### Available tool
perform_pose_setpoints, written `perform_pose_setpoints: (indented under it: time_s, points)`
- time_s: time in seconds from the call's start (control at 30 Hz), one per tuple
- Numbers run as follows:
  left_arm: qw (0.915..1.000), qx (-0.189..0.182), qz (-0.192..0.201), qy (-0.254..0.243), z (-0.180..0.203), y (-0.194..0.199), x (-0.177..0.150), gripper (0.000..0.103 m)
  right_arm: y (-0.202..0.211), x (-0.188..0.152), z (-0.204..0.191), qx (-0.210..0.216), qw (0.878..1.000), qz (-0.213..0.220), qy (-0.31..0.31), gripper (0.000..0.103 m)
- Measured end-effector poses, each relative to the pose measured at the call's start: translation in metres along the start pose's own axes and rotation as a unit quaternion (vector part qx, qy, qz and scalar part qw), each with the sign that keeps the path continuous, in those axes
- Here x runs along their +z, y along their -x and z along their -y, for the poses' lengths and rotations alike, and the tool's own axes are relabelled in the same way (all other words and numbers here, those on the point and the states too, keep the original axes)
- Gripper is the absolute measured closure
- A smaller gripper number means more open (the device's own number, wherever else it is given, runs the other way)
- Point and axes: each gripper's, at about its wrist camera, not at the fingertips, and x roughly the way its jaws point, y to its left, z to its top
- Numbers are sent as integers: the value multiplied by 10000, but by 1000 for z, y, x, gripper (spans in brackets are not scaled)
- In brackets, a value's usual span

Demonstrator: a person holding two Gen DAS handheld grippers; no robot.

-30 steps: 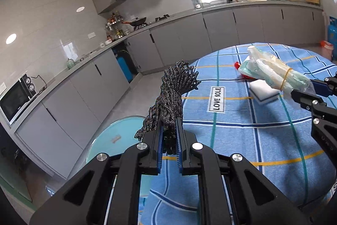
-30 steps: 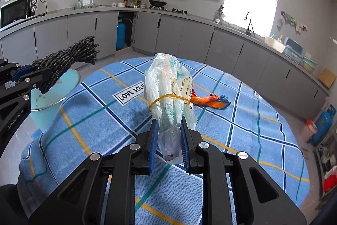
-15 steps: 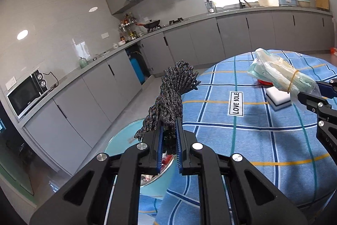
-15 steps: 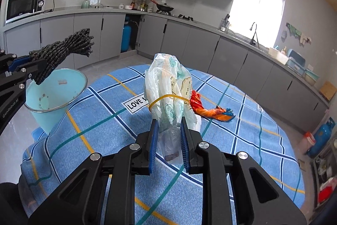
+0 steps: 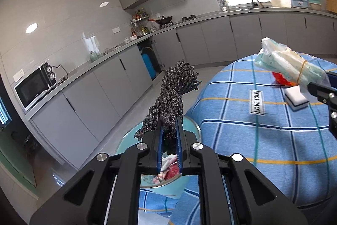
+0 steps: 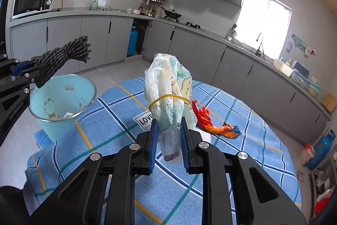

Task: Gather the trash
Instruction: 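Carry the black rope and clear bag bundle over the light-blue bin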

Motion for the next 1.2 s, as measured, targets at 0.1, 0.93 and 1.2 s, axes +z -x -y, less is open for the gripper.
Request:
perform_pose_setpoints:
  time_s: [0.1, 0.93, 1.2]
  points:
    - [10000, 68, -43, 55, -9, -4, -1, 92, 0, 6, -5, 51, 10000, 46, 35, 82]
    - [9970, 591, -300, 408, -59, -30, -7, 92, -12, 42, -45, 465, 9975, 390, 363, 82]
    - [9955, 712, -369, 503, -75, -35, -8, 92, -17, 49, -57, 607, 9963, 422, 449, 82]
